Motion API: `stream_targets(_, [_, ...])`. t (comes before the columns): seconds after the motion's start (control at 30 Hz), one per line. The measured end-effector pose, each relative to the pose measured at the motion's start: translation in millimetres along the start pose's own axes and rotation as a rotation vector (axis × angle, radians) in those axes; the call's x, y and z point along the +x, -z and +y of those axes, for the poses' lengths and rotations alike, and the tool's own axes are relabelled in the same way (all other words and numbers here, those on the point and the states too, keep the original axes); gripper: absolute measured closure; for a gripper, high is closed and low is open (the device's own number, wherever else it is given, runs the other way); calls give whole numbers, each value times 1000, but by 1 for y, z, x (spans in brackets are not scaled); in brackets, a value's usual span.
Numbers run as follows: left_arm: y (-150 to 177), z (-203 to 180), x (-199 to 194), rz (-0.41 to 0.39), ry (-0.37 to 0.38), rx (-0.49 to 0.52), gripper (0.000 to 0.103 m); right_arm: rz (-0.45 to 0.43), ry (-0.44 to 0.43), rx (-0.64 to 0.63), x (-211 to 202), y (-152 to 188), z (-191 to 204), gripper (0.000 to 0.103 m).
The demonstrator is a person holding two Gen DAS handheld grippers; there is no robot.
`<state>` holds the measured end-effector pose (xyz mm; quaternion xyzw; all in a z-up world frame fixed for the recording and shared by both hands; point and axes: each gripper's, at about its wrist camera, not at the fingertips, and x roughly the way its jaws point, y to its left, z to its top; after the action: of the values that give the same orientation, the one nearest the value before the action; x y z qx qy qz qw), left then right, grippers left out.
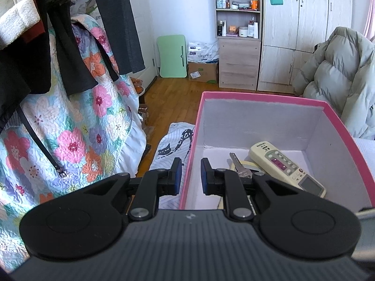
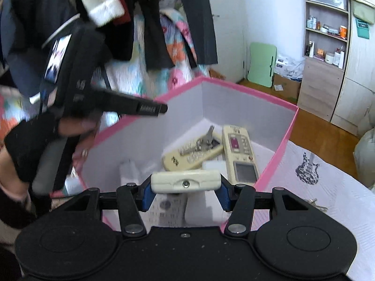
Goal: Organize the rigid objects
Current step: 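Carry the white remote into the pink box and release it, then move the right tool back to the bed and grasp the silver keys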
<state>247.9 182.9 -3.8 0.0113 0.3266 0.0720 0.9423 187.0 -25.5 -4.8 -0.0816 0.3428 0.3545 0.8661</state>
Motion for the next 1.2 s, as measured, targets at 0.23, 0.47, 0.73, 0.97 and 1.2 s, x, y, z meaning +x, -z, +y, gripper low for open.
stream_targets(0.23, [-3,-2,3,1,-10,2,87,60,51,-65,2,4,12,44])
stream_targets(0.47, [-2,-5,3,0,-8,11,87,75,56,-108,18,-2,14,45])
stream_targets(0.73, [-2,-1,3,5,-2,4,87,-73,225,-158,3,-8,17,28])
stream_targets(0.97, [-3,-1,5,4,-1,11,87,-131,253,118,-59,12,-43,28])
stream_targets(1.2, [-1,-3,5,11,-2,20,87,-25,274,290,-40,54,-109,29])
